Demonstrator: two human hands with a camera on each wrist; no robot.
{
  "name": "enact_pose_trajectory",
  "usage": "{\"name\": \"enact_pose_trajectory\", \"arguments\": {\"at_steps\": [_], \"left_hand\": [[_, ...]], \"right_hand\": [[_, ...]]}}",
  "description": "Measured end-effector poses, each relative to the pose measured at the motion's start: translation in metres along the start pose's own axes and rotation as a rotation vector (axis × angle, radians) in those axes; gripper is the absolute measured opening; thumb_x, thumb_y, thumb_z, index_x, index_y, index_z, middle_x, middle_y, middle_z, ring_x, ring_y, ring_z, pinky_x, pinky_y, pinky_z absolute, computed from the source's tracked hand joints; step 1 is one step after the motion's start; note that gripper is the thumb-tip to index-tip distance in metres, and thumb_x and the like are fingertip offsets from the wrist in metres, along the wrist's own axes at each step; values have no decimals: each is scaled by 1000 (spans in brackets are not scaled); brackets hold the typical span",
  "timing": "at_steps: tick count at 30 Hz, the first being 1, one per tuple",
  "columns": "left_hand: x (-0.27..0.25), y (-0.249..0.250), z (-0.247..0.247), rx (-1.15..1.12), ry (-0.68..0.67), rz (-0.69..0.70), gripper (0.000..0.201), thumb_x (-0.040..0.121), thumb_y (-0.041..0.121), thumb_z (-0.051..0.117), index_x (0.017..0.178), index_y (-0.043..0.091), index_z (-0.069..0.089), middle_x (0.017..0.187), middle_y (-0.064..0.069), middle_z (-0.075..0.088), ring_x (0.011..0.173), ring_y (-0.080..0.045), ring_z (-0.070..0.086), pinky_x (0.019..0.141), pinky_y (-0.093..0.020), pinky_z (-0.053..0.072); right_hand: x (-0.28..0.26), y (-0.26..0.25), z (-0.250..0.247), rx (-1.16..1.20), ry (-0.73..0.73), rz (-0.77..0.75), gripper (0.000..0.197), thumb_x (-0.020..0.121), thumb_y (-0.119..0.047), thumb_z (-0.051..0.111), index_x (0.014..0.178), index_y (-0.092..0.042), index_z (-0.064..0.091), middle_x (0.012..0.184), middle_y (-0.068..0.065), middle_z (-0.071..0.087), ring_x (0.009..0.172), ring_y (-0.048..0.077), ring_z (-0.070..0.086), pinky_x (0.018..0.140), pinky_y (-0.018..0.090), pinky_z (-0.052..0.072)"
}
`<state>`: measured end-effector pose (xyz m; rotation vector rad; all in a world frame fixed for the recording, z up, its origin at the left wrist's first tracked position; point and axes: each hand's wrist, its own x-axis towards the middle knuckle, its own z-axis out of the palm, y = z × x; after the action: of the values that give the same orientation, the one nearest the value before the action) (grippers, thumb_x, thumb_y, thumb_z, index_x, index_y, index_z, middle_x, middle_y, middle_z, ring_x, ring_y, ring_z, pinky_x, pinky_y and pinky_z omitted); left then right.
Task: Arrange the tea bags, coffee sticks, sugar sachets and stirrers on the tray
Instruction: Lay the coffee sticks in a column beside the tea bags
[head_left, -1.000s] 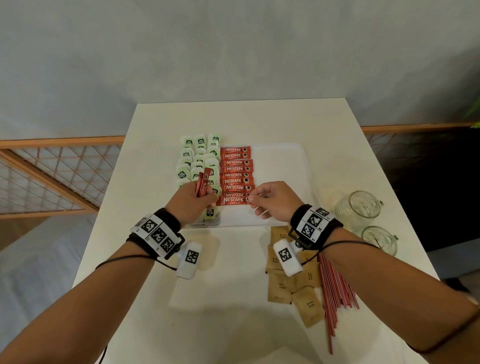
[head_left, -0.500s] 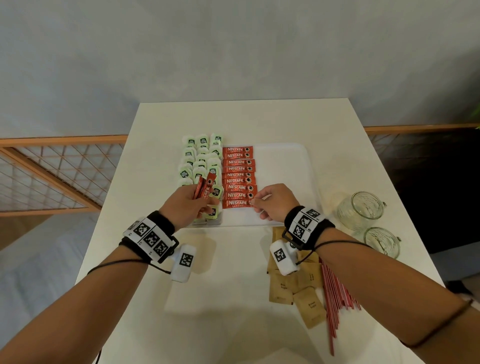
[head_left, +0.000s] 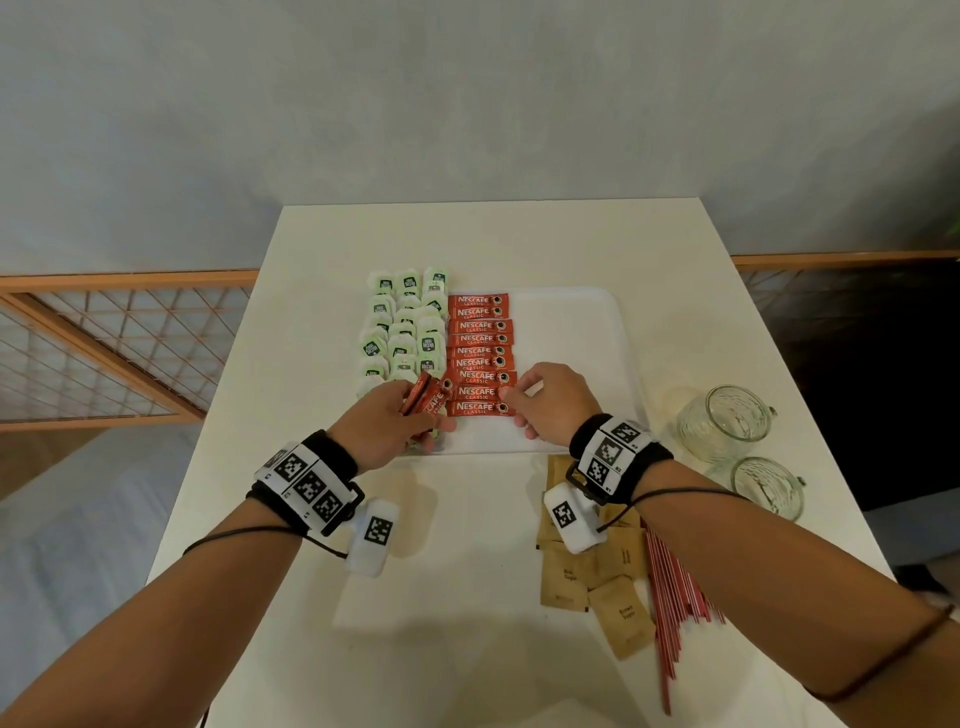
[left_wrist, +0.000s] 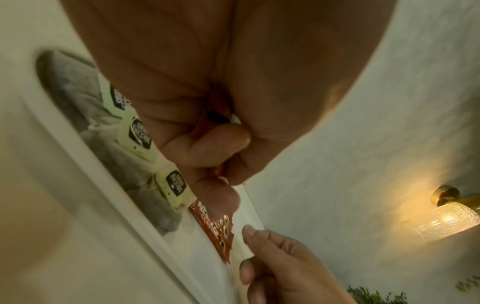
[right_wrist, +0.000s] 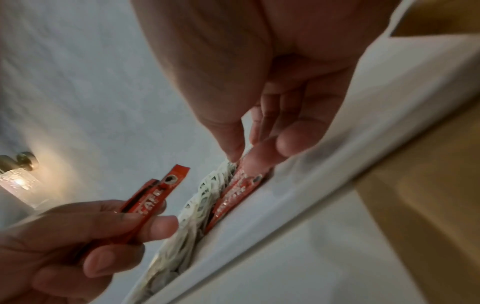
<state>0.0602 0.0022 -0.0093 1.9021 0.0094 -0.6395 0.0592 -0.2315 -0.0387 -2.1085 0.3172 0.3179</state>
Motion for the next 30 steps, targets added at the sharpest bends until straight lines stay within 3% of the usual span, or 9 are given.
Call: {"name": "enact_pose_trajectory", "arguments": {"at_steps": [2, 4, 8, 13, 16, 19, 22, 26, 30], "left_hand": [[-2, 2, 4, -7, -50, -13, 17, 88, 9, 75, 95, -2, 64, 73, -6, 65, 57, -12, 60, 47, -17, 39], [-4, 2, 7, 7, -102, 1, 10, 93, 11, 68, 96, 2, 66, 77, 3, 73, 60, -13, 59, 48, -18, 37], [-6, 2, 11, 13, -133, 21, 11, 95, 12, 62, 103, 5, 65, 97, -6, 78, 58, -12, 57, 49, -20, 37], [-4, 5, 8, 11, -142, 54, 10, 98, 10, 60, 106, 10, 66, 101, -6, 78, 59, -11, 56, 49, -17, 40], [-3, 7, 6, 0, -120, 61, 11, 98, 12, 61, 102, 9, 71, 91, -7, 78, 59, -11, 55, 52, -18, 43], [-1, 5, 1, 35, -29, 65, 17, 99, 16, 61, 96, 2, 70, 70, 5, 71, 54, -7, 57, 52, -19, 44], [5, -2, -9, 7, 90, 9, 22, 98, 24, 62, 91, 5, 70, 80, -4, 67, 58, -12, 60, 50, -23, 41], [3, -5, -18, -98, 168, -82, 25, 96, 22, 56, 85, 7, 73, 74, -3, 51, 56, -15, 56, 45, -23, 34], [-1, -8, -20, -76, 154, -110, 36, 87, 27, 46, 76, 10, 75, 70, -16, 57, 57, -22, 52, 47, -25, 34]], "right_hand": [[-3, -7, -3, -21, -43, -91, 20, 95, -42, 65, 96, -21, 65, 73, -2, 74, 50, 10, 65, 52, 24, 48], [-9, -16, -5, 0, -134, -193, 18, 97, -40, 63, 100, -22, 69, 77, -3, 73, 52, 10, 63, 52, 22, 47], [-11, -22, -8, -1, -174, -269, 17, 97, -28, 67, 110, -20, 72, 79, -7, 67, 57, 6, 62, 55, 19, 47], [-6, -21, -10, -80, -150, -328, 6, 93, -29, 71, 94, -24, 74, 78, -12, 63, 69, 6, 59, 69, 21, 46], [-7, -21, -13, -61, -209, -310, 5, 94, -26, 70, 92, -22, 72, 81, -6, 69, 56, 3, 58, 60, 20, 48], [-7, -18, -18, -37, -204, -300, 6, 96, -23, 67, 91, -21, 70, 78, -6, 71, 49, 1, 56, 55, 17, 47], [-6, -11, -22, -30, -151, -268, 7, 97, -22, 66, 92, -20, 71, 77, -6, 73, 46, 0, 54, 53, 17, 46], [-6, 7, -19, -12, -95, -176, 9, 96, -21, 67, 91, -18, 74, 80, -4, 76, 48, -2, 55, 57, 21, 47], [-3, 23, -9, -57, -78, -113, 14, 95, -21, 69, 85, -17, 77, 78, -5, 76, 51, -9, 57, 66, 22, 43]]}}
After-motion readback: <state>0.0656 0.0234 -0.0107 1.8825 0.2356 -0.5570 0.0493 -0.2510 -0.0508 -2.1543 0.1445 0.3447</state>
